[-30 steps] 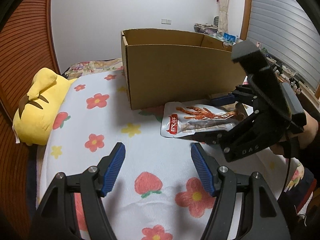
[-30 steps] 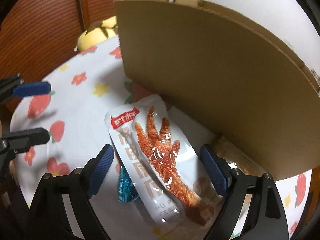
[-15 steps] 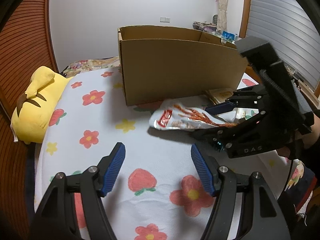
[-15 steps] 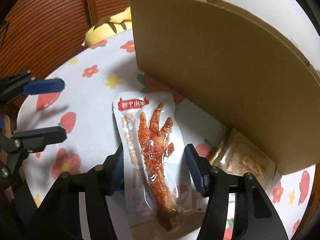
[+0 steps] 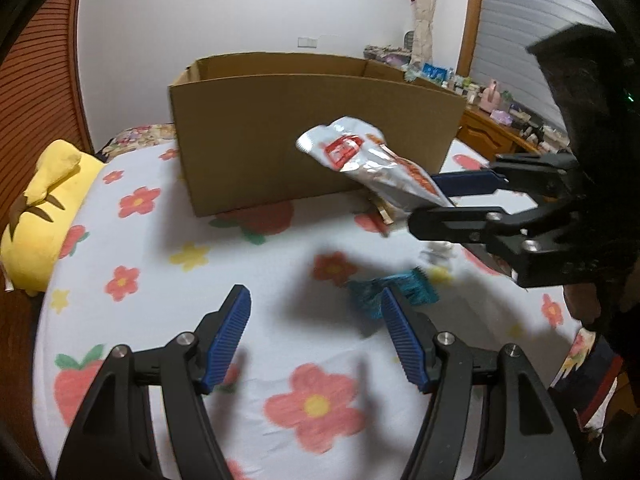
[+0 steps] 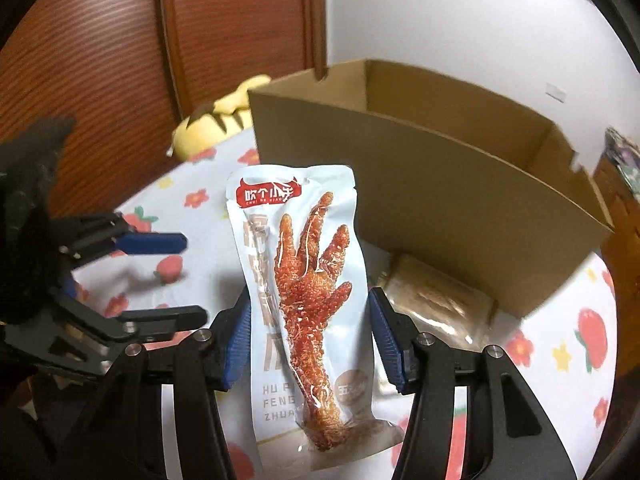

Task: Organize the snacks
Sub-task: 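Lower the left tool onto the blue-wrapped candy and close it while the right tool holds the pouch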

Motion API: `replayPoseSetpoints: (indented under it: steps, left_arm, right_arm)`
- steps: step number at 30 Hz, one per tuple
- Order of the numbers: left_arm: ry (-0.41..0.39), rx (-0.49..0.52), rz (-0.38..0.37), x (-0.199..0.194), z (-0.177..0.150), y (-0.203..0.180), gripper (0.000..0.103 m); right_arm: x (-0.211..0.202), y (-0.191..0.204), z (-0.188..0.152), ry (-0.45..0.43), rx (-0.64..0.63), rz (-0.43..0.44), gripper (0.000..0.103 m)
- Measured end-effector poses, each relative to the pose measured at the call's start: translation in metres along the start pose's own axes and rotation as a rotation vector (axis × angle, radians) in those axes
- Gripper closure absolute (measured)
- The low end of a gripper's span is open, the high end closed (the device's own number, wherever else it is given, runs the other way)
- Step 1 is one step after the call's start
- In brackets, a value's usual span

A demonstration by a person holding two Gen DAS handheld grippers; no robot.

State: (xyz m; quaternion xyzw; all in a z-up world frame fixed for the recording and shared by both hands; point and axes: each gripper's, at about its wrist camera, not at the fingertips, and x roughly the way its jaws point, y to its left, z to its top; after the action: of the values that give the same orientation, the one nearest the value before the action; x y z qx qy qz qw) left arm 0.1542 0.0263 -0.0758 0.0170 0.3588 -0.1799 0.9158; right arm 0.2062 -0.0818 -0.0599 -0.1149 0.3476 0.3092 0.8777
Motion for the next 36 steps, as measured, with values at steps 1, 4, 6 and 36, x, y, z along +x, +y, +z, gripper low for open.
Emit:
replayPoseSetpoints:
  steps: [1, 4, 6, 36]
  left_arm:
    - [-0.001, 0.0, -0.014, 0.003, 0.001, -0.004, 0.036]
    - [0.01, 0.003, -0.035, 0.011, 0.003, -0.014, 0.038]
    - [0.024, 0.006, -0.036, 0.017, 0.005, -0.021, 0.038]
    - [0.1, 0.074, -0.015, 0.042, 0.004, -0.06, 0.063]
  right_arm:
    - [-0.006, -0.003, -0.004, -0.011, 0.014, -0.006, 0.047]
    - [-0.02, -0.014, -0.02, -0.031, 0.06, -0.025, 0.047]
    - [-0.025, -0.021, -0.028, -0.033, 0.084, -0.039, 0.047]
    - [-0.048, -0.063, -0.096, 0.007, 0.219, -0.168, 0.047]
